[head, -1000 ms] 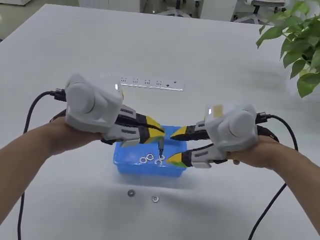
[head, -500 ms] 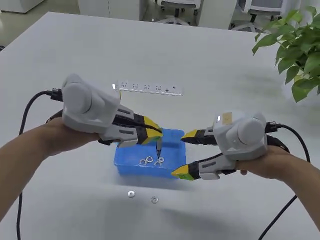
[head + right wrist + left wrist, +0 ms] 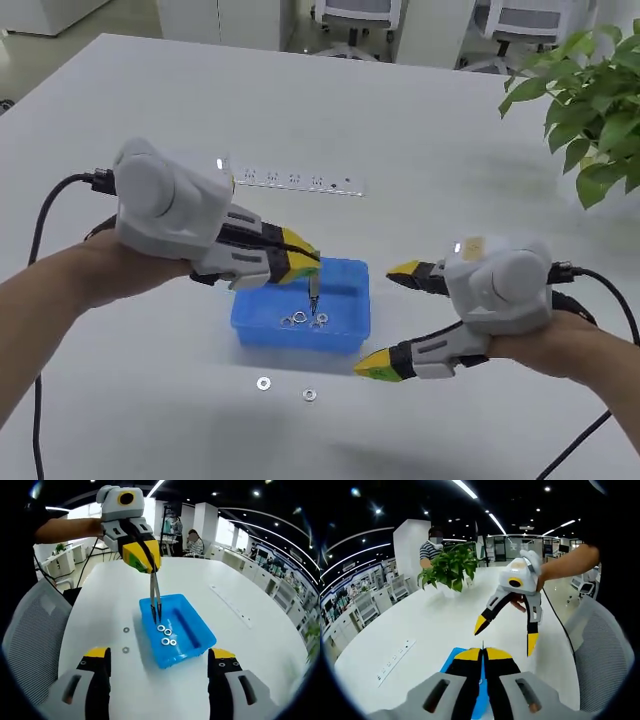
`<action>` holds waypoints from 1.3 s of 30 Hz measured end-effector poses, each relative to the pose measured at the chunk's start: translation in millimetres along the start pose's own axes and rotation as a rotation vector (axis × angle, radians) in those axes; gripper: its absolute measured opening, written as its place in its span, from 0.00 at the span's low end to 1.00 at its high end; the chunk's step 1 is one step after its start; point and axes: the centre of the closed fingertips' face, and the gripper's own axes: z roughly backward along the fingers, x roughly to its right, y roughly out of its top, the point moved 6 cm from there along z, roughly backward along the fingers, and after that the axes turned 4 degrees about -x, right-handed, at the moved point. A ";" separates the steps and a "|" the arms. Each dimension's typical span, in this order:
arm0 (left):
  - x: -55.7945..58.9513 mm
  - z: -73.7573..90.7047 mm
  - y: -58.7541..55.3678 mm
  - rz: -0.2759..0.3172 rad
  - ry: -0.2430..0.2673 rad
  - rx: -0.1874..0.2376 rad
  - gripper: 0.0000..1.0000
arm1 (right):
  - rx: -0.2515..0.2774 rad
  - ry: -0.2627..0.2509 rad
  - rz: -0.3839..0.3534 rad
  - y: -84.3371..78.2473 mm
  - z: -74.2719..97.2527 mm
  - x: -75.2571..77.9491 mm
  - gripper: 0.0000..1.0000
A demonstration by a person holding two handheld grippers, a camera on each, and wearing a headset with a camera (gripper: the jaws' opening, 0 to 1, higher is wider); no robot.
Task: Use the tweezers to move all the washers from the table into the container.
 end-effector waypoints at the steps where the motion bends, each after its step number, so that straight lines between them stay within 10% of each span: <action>1: 1.3 0.6 0.4 0.001 -0.001 -0.001 0.05 | -0.002 -0.001 -0.005 -0.3 1.3 -0.5 0.82; 39: 45.2 -10.9 -24.1 0.005 -0.060 -0.029 0.05 | 0.089 -0.005 -0.089 -18.1 14.2 -30.2 0.99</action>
